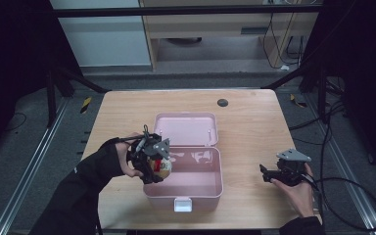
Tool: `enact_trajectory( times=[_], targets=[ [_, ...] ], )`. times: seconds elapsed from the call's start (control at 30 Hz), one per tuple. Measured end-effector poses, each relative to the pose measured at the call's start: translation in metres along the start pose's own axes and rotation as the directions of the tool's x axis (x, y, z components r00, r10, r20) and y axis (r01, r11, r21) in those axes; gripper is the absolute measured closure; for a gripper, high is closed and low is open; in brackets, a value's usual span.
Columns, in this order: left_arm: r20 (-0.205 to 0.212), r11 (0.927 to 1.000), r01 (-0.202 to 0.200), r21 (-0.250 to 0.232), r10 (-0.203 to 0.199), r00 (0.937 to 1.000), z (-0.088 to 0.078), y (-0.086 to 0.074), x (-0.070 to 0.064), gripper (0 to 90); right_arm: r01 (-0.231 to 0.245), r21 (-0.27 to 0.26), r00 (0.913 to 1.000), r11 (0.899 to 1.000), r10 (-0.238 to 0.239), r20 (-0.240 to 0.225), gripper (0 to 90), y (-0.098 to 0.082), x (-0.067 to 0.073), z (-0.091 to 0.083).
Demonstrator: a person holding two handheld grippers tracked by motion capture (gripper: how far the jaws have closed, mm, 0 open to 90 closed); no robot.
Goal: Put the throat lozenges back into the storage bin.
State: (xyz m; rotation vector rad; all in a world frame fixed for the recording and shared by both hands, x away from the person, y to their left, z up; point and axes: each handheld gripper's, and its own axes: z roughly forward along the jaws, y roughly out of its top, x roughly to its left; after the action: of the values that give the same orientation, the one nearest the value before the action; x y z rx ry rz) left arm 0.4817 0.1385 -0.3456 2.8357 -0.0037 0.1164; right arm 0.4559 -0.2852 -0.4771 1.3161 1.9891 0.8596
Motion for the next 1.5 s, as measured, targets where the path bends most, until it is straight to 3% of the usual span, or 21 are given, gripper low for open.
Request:
enact_trajectory(
  times=[0.5, 1.03, 1.23, 1.5],
  targets=[
    [0.028, 0.9992, -0.007, 0.039, 0.005, 0.9996, 0.029, -0.002, 0.002, 19.5, 0.006, 0.009, 1.0000, 1.000, -0.006, -0.003, 3.1, -0.001, 0.001, 0.002],
    [0.048, 0.9966, -0.010, 0.082, 0.006, 0.9988, 0.049, -0.005, 0.001, 19.3, 0.014, 0.016, 0.9999, 1.000, -0.014, -0.008, 2.8, -0.001, 0.003, 0.003],
    [0.051, 0.9962, -0.006, 0.087, 0.001, 0.9987, 0.050, -0.005, 0.000, 17.7, 0.009, 0.015, 0.9999, 1.000, -0.009, -0.010, 2.4, -0.001, 0.002, 0.003],
    [0.036, 0.9988, -0.007, 0.048, 0.005, 0.9993, 0.038, -0.005, 0.000, 18.4, 0.007, 0.016, 1.0000, 1.000, -0.006, -0.007, 2.4, -0.001, 0.002, 0.002]
  ],
)
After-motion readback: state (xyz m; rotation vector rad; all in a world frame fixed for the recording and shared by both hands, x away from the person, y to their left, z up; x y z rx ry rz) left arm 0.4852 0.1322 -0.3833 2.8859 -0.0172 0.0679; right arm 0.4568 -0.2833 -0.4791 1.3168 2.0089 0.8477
